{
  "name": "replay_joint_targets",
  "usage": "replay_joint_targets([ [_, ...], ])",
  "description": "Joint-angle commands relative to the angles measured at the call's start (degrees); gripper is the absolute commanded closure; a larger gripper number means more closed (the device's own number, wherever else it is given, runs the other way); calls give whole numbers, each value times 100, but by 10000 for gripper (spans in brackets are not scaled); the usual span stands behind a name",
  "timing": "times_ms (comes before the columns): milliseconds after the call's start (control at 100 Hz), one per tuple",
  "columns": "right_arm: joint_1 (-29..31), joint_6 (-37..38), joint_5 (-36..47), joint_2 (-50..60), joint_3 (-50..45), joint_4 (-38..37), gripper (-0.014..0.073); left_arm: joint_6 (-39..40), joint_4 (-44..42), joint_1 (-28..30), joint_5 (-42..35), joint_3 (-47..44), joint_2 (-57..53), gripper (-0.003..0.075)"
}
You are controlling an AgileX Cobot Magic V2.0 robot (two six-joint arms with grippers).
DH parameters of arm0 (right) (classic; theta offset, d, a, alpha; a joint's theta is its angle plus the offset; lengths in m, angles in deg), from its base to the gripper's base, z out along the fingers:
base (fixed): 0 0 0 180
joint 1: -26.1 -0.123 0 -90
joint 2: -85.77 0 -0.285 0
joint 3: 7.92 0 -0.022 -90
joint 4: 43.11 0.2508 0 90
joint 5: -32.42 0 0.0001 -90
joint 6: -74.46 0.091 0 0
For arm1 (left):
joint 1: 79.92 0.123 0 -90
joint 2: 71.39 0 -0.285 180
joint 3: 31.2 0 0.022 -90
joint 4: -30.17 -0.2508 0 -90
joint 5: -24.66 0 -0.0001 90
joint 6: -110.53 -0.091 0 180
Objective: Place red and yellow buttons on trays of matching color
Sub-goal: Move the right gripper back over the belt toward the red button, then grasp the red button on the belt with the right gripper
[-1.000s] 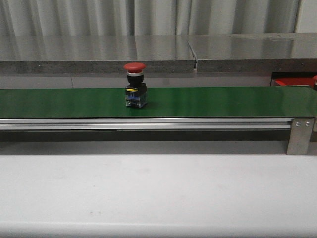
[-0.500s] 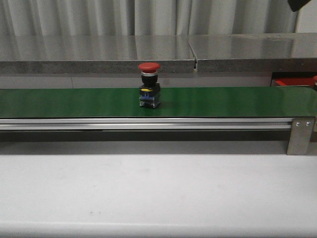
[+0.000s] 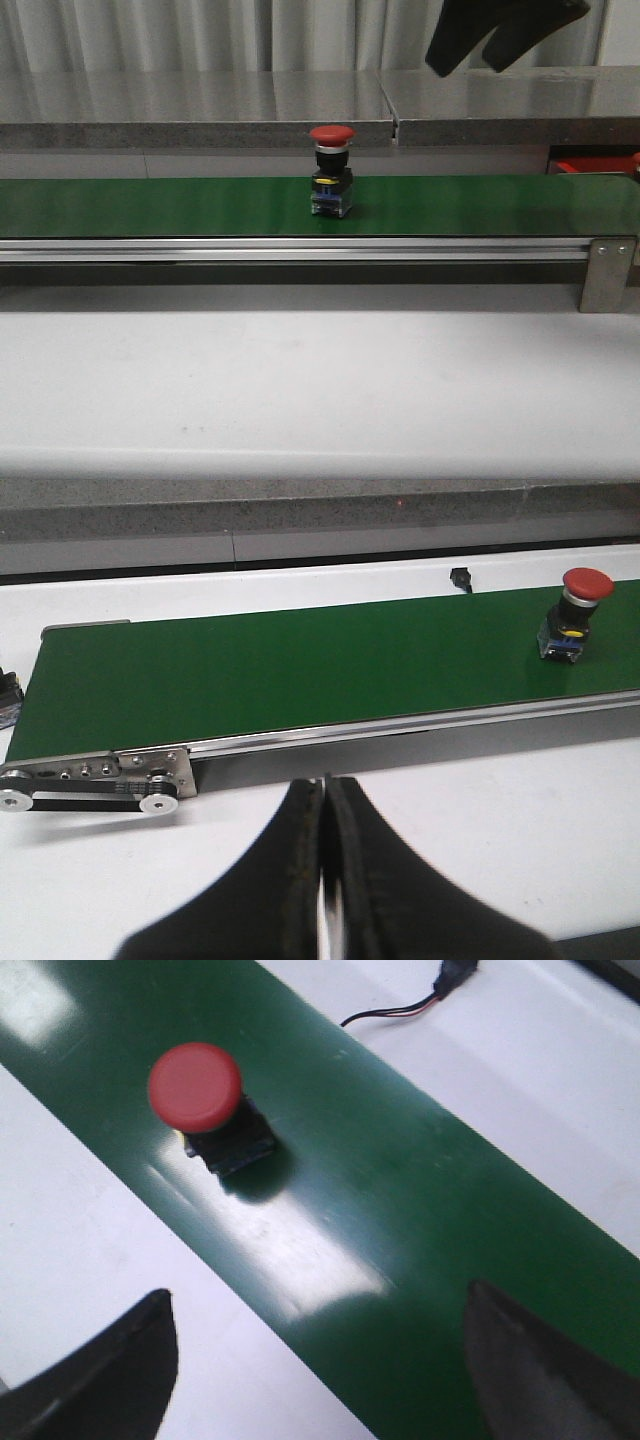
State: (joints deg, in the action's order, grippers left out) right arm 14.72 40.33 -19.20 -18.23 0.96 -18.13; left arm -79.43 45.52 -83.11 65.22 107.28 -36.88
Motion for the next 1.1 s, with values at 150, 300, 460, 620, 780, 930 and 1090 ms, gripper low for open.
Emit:
replay_joint_targets([
  [150,-339,-381,354,-348,284,144,10,26,91,-44,-411,139,24,741],
  [300,-410,-408,629,-586,284,278,10,26,91,-44,-411,139,24,741],
  [460,-424,-662,777,-754,284,642,14,26,91,-44,-411,139,24,741],
  [620,-501,-927,1101,-879,284,817,117,26,91,-44,-411,139,24,741],
  [780,-508,-927,1404,-976,284,836,253,26,91,-44,-411,139,24,741],
  [930,-508,-927,1529,-973,284,836,481,26,91,-44,-411,139,24,741],
  [1090,-359,-901,1649,-764,284,842,609,26,91,-44,-411,139,24,741],
])
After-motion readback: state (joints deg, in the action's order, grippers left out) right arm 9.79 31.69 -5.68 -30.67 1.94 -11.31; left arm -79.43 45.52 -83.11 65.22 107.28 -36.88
